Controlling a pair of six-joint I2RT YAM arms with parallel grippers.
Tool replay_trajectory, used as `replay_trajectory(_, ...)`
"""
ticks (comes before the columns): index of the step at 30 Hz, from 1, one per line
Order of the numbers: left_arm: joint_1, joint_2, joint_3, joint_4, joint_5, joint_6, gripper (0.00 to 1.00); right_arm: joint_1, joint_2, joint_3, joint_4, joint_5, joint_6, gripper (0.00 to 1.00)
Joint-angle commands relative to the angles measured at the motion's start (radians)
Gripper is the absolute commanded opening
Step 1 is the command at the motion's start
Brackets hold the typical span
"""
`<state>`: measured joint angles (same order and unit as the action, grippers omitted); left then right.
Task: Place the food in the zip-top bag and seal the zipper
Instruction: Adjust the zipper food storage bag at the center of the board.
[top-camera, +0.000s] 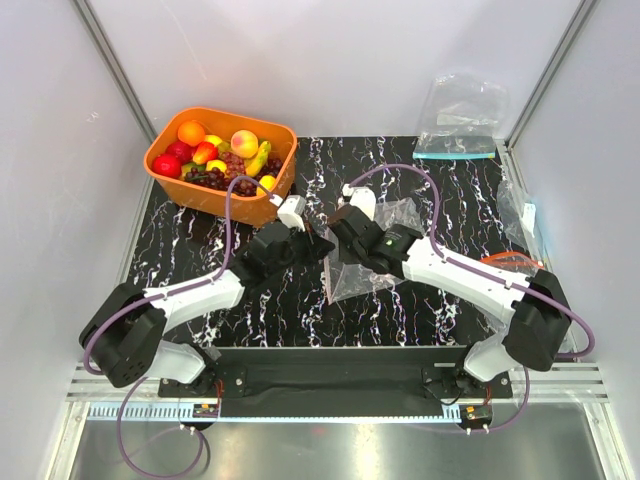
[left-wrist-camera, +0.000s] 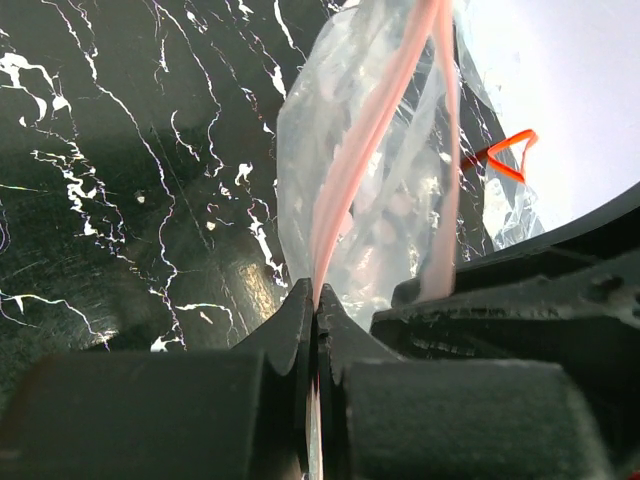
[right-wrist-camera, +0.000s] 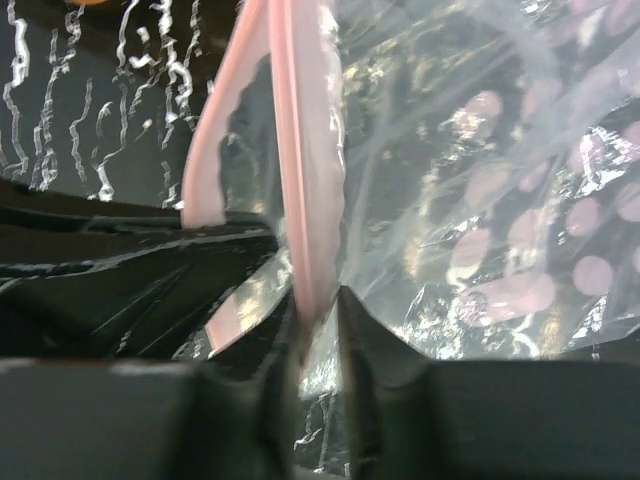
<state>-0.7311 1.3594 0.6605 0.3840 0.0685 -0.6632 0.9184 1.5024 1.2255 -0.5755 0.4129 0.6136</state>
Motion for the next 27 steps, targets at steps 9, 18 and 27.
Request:
replay_trajectory(9,0.016,0.105,0.115,0.001,0.042,0.016,0.00,0.004,-0.038,0.106,-0.145,0.149,0.006,0.00)
replay_trajectory(18,0.030,0.308,0.318,-0.051,0.120,0.023,0.06,-0.100,-0.001,0.119,-0.224,-0.003,-0.026,0.00)
replay_trajectory(27,0.065,0.322,0.359,-0.046,0.134,0.027,0.68,-0.300,0.042,0.083,-0.136,-0.160,-0.104,0.00)
